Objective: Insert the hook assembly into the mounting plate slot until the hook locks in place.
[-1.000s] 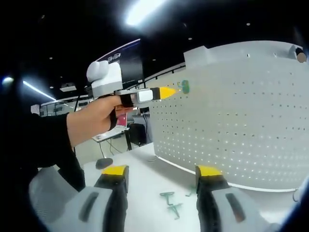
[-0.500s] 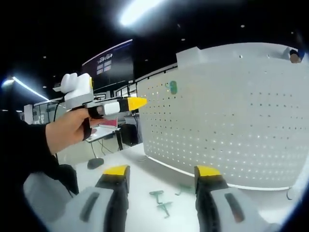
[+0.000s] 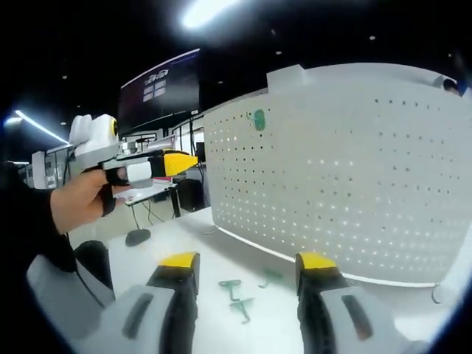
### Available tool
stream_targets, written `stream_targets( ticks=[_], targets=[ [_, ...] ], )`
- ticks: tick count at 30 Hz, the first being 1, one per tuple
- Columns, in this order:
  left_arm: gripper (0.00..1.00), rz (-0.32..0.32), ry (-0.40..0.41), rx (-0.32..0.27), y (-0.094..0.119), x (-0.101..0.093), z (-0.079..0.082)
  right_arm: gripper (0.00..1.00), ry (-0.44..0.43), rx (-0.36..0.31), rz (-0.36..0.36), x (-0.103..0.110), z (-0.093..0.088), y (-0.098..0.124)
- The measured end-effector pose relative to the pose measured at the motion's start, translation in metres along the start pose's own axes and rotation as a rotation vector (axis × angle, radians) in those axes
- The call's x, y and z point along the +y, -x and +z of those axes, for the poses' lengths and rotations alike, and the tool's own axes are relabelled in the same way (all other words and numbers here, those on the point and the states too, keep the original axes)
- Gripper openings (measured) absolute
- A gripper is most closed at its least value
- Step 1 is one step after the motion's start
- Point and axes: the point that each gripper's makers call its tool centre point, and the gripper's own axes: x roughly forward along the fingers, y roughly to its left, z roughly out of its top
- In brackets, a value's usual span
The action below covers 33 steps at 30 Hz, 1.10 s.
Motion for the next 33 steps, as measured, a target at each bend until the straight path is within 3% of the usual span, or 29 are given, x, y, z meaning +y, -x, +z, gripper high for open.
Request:
stream_targets(
  ticks=[7,25,33],
  targets=[
    [0.40,0.003,-0.006,0.011,0.009,-0.001,-0.013,0.50,0.017,0.042,0.001,0.002,-0.013,-0.003],
    [0.38,-0.018,0.000,0.039,0.008,-0.002,-0.039,0.49,0.038,0.146,0.015,0.005,-0.044,-0.011],
    [0.38,-0.023,0.022,0.044,0.007,0.002,-0.042,0.49,0.038,0.175,0.014,0.004,-0.053,-0.013]
  ],
)
